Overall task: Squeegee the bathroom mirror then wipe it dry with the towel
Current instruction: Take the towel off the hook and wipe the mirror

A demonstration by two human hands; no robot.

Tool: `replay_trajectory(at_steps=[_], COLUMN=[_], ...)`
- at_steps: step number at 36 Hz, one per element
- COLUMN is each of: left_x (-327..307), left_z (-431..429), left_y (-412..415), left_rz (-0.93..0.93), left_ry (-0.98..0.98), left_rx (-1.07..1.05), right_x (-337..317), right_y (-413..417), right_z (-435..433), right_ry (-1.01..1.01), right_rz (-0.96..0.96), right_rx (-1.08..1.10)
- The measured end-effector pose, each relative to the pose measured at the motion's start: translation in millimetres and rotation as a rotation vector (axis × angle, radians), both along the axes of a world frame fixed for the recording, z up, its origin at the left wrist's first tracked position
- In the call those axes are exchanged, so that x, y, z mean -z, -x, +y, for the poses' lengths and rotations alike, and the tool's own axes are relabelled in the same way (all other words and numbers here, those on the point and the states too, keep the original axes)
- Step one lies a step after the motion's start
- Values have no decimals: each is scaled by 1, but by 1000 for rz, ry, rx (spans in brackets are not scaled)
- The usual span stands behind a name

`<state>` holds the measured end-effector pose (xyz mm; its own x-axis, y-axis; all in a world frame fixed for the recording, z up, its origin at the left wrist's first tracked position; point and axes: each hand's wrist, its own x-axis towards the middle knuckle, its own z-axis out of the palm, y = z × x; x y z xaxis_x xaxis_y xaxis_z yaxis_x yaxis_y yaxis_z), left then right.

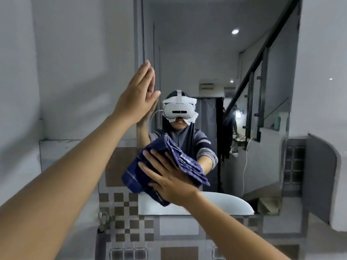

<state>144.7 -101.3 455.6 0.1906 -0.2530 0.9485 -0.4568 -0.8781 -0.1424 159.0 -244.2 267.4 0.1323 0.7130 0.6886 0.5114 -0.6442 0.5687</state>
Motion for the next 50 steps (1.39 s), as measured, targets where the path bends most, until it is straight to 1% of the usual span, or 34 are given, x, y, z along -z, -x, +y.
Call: replay_trajectory(at_steps=[2,4,5,7,9,11,15,20,22,23,24,26,30,36,39,43,50], left_x=[4,11,15,23,31,37,44,48,52,54,57,61,65,65,67,70,71], left_z=[-2,-3,-3,-4,-6,-7,-10,-18,-20,-20,-20,-18,-13,-13,-13,-17,-16], left_y=[0,0,0,-2,-5,-10,-15,4,10,11,11,7,-2,0,-2,-6,-14], left_rz=[-1,-5,-8,-7,2,21,62,91,93,99,108,110,59,71,46,30,55], left_ry=[18,35,45,63,80,98,125,123,119,117,114,108,95,91,85,92,72], left_rx=[-1,-8,-9,2,10,14,32,43,53,60,64,57,16,26,22,11,-25], right_x=[-4,-16,-24,-40,-53,-56,-35,-3,5,8,12,21,38,51,60,67,81], right_y=[-6,-9,-9,-8,-6,-5,2,3,4,5,6,7,8,10,12,11,6], right_z=[-27,-59,-75,-106,-135,-162,-190,-150,-122,-107,-93,-65,-17,25,31,31,0], right_ry=[184,301,317,267,126,-88,-656,-1213,-1354,-1382,-1380,-1299,-1019,-676,-541,-429,-45], right_rz=[-13,-47,-60,-59,-26,-8,83,182,192,196,206,236,260,241,236,211,62], right_rx=[-39,11,41,73,60,103,236,178,186,193,199,197,178,150,164,185,136])
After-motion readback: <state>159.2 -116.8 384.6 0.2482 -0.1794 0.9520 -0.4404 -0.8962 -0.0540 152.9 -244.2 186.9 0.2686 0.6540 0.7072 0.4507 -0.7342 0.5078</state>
